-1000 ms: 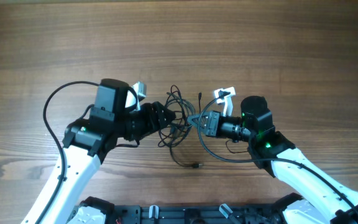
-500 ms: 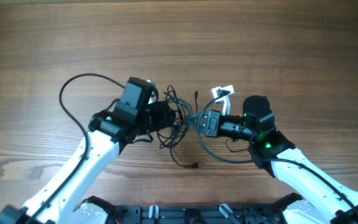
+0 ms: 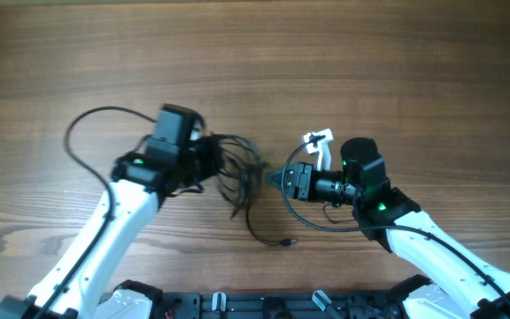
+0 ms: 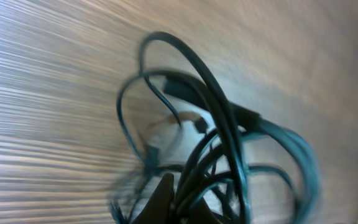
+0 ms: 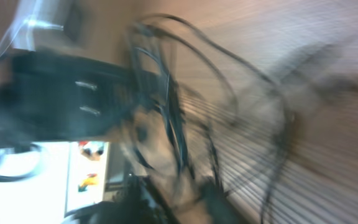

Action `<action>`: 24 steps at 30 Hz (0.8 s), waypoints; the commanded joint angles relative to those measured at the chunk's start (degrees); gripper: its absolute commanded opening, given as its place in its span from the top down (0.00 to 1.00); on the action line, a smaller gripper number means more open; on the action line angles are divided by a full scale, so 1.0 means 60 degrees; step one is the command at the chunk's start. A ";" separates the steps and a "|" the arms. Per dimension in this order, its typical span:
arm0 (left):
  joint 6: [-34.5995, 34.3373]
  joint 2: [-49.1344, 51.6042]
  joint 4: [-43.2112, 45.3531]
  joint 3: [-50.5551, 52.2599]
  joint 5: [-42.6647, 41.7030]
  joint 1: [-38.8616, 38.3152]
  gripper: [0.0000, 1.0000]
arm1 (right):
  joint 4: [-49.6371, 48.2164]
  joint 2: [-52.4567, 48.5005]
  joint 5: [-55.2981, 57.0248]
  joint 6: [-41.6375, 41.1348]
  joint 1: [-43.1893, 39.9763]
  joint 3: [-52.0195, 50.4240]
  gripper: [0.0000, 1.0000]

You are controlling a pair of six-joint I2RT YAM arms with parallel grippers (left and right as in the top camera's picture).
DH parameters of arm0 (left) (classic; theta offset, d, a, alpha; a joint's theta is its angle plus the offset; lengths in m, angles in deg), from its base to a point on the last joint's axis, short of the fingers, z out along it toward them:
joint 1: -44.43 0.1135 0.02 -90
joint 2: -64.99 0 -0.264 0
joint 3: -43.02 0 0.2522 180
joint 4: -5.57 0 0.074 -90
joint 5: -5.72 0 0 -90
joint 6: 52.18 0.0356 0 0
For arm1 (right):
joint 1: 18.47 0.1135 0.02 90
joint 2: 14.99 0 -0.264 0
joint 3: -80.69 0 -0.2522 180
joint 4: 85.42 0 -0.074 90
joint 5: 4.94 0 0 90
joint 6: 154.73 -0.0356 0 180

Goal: Untangle cables

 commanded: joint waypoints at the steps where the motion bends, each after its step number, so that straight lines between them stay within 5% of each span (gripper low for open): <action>1: 0.0015 -0.0688 -0.0106 -0.0138 -0.0506 0.0831 0.96 | 0.0750 -0.0062 0.1071 0.0229 -0.0004 -0.0018 0.24; 6: -0.1421 -0.0998 -0.0211 -0.0138 -0.1326 0.1315 0.96 | 0.0754 -0.0062 0.0568 0.0226 0.0080 -0.0022 0.02; 14: -0.5832 -0.0998 -0.0273 -0.0138 -0.1362 0.1341 0.96 | -0.0131 -0.0062 0.0809 0.0361 0.1209 -0.0022 0.00; 24: -0.6488 -0.1515 -0.0237 -0.0138 -0.2994 0.1341 0.96 | -0.0379 -0.0408 0.5133 -0.0936 0.2379 -0.0018 0.01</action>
